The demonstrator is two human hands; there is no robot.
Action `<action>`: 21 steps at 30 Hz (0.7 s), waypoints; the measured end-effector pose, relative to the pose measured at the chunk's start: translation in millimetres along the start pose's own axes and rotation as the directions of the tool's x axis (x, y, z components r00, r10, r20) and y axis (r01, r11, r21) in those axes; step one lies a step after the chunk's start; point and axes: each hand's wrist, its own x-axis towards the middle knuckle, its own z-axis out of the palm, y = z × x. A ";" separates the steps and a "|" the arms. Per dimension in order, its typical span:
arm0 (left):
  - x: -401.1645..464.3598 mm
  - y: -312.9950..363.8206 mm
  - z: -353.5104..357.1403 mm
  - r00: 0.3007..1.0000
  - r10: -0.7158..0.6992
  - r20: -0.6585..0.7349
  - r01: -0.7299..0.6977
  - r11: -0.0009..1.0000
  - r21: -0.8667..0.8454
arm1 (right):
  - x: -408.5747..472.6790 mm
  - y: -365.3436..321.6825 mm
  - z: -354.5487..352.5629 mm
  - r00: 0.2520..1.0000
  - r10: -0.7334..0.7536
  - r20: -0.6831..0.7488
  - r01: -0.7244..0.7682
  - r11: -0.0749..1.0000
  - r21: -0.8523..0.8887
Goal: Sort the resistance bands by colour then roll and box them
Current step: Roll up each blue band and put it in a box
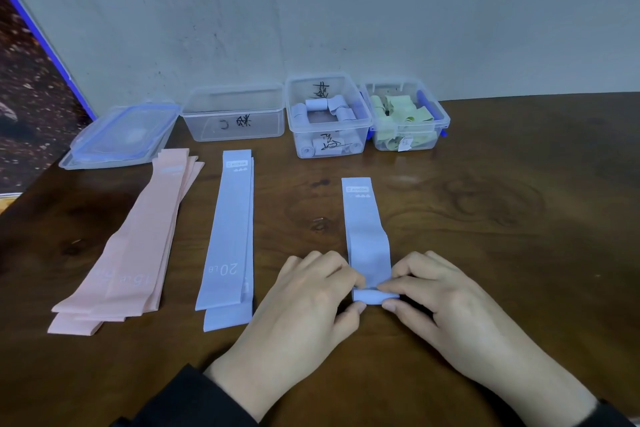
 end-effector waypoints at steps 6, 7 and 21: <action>-0.4 -0.5 -0.7 1.000 -0.004 0.003 0.004 1.000 0.003 | -0.5 -1.5 -2.8 0.999 0.028 0.023 -0.029 0.999 0.029; -0.5 -0.3 -1.2 1.000 -0.010 0.008 0.010 1.000 0.003 | -0.5 -1.2 -3.4 0.999 0.030 0.034 -0.031 0.999 0.041; -1.2 -2.0 -1.2 1.000 -0.021 -0.006 0.021 1.000 0.001 | 0.9 -1.9 -3.0 0.998 0.053 0.029 -0.054 0.998 0.039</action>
